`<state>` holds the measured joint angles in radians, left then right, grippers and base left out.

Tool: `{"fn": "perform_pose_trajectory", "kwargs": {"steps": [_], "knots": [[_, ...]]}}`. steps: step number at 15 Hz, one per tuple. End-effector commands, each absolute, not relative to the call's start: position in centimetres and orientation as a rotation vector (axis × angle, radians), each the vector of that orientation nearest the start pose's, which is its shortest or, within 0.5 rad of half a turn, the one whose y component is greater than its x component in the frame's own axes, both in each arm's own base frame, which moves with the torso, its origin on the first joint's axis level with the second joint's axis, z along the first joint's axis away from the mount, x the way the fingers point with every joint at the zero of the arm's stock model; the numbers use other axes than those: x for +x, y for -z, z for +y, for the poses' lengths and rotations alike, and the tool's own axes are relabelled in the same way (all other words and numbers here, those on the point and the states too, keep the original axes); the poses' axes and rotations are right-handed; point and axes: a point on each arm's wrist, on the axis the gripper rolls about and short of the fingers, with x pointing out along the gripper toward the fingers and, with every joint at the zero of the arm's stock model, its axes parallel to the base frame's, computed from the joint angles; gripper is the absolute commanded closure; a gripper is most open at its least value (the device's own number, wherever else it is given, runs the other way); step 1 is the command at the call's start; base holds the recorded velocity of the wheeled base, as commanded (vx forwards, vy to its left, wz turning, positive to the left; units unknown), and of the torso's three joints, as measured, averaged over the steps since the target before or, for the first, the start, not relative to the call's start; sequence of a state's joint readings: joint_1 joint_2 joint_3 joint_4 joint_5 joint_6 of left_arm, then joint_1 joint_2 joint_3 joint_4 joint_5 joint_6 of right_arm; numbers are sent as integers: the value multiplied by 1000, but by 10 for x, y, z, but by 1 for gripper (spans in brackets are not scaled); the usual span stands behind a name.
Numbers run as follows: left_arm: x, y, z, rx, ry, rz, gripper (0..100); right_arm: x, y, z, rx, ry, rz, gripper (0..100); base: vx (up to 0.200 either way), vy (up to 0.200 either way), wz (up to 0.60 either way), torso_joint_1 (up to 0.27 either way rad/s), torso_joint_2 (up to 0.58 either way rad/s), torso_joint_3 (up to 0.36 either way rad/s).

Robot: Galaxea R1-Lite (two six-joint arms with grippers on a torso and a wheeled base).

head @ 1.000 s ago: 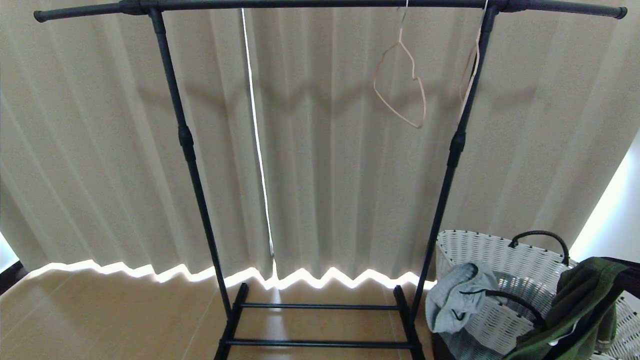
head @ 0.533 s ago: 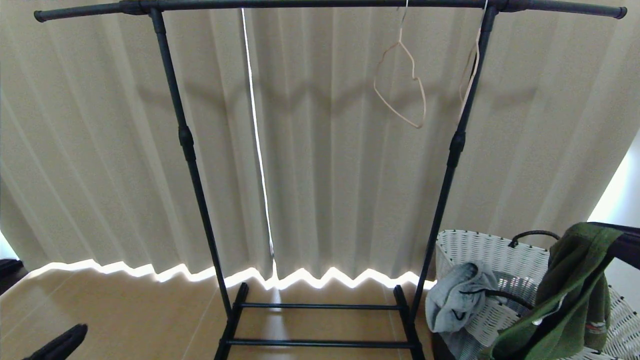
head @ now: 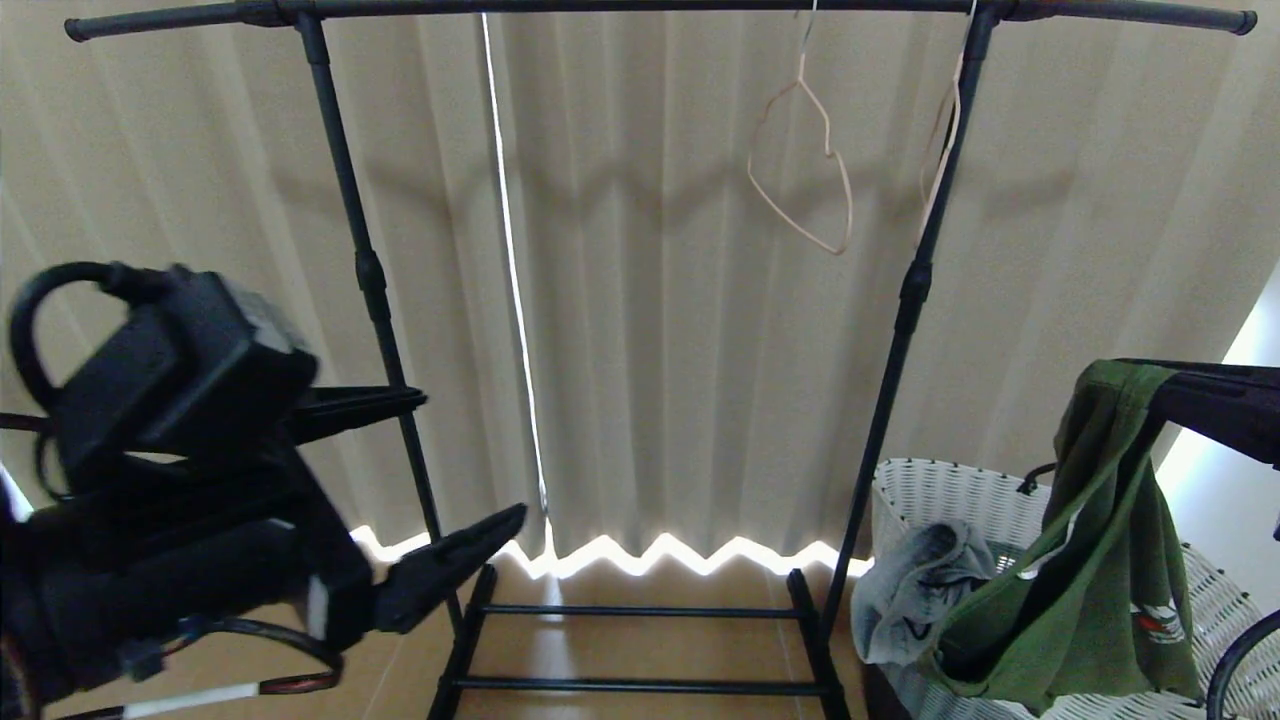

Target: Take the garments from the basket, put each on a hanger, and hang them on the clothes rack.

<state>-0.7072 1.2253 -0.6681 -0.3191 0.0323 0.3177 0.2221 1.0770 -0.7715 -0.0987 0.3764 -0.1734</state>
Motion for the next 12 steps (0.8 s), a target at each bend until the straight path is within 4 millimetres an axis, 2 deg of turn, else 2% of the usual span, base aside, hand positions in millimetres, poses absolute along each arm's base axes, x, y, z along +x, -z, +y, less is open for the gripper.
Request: {"fn": "perform_pose_trajectory", "kwargs": {"steps": [1,2,4,5,8,9,10,12], "knots": [[157,-199,-198,394,756,192,0,144,-263,42,-151,-621,161,100,0,0,0,0,0,0],[161,-196,-222,392,759,180,0,143,-266,46,-154,-646,150,100,0,0,0,0,0,0],[165,-192,-249,399,793,175,0,140,-270,47,-157,-657,132,100,0,0,0,0,0,0],[168,-187,-271,407,822,176,0,138,-274,46,-158,-656,111,100,0,0,0,0,0,0],[163,-169,-307,439,889,196,0,135,-277,47,-156,-665,98,100,0,0,0,0,0,0],[161,-166,-310,444,896,199,0,135,-277,47,-156,-667,98,100,0,0,0,0,0,0],[153,-157,-331,442,939,181,0,130,-278,50,-158,-697,87,100,0,0,0,0,0,0],[157,-150,-352,417,950,147,0,125,-279,52,-160,-722,71,100,0,0,0,0,0,0]]}}
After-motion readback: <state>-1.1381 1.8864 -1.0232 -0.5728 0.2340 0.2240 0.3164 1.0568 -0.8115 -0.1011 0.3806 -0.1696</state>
